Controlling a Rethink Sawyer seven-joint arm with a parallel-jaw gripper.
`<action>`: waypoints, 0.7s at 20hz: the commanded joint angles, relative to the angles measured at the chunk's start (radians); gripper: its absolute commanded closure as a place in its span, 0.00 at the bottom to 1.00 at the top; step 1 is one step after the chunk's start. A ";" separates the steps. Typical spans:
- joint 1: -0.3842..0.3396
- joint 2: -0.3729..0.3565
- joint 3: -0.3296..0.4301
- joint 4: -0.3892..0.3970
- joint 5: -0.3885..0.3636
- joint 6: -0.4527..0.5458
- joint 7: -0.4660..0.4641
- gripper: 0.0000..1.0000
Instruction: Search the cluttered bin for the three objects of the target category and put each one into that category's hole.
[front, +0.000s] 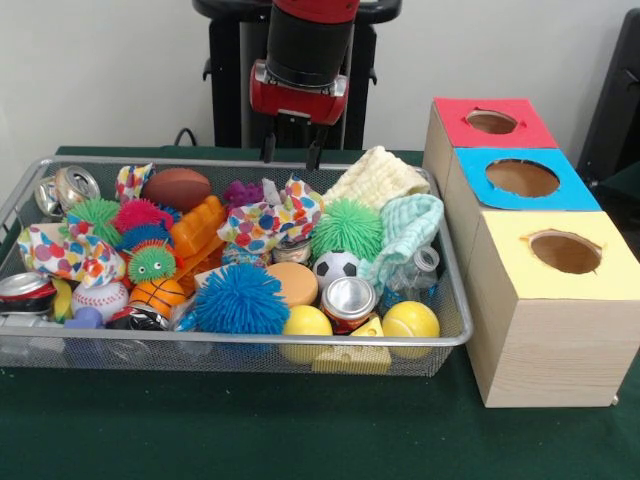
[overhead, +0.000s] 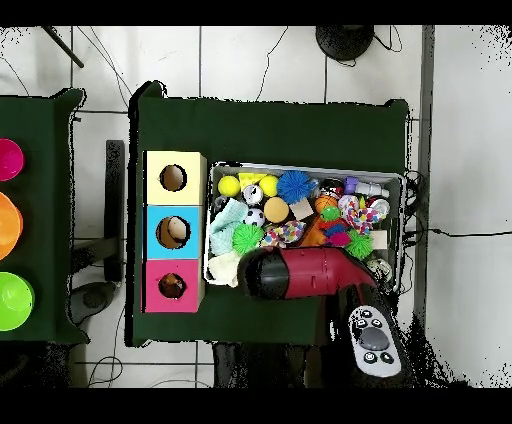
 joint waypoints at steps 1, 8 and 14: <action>-0.001 0.028 0.015 -0.026 0.024 -0.025 0.114 0.00; -0.094 0.049 0.054 -0.213 -0.017 0.114 -0.079 0.00; -0.209 0.171 0.163 -0.375 -0.050 0.177 -0.264 0.00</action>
